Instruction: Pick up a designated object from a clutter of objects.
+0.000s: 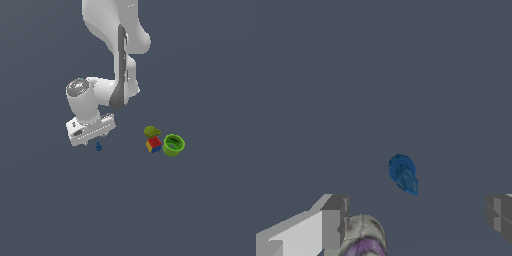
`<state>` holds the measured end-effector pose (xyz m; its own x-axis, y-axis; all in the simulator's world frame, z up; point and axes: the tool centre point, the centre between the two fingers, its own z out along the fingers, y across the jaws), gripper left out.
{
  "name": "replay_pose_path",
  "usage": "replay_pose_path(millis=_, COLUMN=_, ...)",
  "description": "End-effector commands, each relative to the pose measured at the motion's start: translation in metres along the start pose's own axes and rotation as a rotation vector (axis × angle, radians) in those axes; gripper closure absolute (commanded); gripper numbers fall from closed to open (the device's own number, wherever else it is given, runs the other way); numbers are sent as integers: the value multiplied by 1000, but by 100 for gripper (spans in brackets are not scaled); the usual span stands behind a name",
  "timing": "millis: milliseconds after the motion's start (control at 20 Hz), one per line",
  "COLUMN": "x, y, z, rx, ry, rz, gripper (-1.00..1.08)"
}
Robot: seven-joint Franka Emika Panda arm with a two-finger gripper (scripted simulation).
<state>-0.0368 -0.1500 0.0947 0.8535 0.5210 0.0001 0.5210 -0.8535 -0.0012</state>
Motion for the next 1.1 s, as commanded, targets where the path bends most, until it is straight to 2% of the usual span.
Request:
replay_pose_path(millis=0, x=-2, y=1, z=2, rx=-1, ry=0, rz=-7, gripper=-92)
replay_pose_path(millis=300, x=-2, y=0, z=6, rx=0, ry=0, rz=-4, gripper=-92)
replay_pose_path(millis=750, x=-3, y=0, z=43, rx=-1, ry=0, rz=-7, gripper=-92)
replay_pose_path(millis=1050, x=-2, y=1, z=52, rx=-1, ry=0, rz=-7, gripper=-92)
